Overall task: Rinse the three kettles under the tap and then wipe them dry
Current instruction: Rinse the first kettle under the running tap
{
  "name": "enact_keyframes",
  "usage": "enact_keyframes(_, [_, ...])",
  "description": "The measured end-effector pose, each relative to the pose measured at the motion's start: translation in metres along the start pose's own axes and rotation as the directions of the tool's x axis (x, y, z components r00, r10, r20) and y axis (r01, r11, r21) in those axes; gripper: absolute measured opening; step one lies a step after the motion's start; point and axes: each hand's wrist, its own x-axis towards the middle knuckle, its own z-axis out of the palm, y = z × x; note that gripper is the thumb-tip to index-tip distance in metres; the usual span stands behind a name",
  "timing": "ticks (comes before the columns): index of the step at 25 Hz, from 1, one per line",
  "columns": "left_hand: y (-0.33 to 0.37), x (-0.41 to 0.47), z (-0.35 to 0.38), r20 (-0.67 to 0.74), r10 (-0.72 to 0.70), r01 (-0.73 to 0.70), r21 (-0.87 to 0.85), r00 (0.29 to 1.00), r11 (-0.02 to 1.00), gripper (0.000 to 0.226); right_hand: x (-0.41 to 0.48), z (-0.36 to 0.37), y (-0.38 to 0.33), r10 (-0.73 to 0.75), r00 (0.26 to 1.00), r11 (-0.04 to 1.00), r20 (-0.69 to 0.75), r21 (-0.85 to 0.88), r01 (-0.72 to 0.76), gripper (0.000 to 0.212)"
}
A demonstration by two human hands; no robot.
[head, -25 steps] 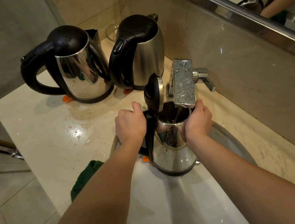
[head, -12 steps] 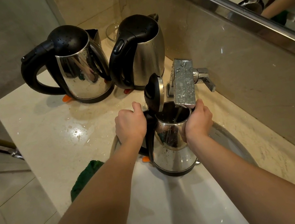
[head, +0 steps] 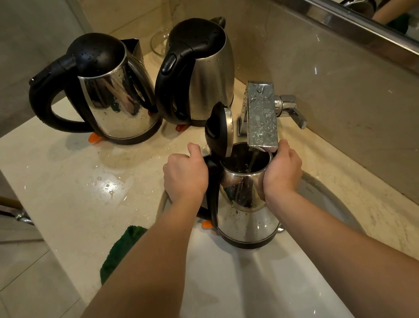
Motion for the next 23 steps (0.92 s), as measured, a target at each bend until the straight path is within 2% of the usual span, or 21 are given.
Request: enact_keyframes(23, [-0.0009,0.0011,0.0009,-0.01,0.001,-0.001,-0.003,1.0,1.0,0.052,0.0026,0.0005,0.0033,-0.006,1.0,1.0,0.006,0.002,0.006,0.039])
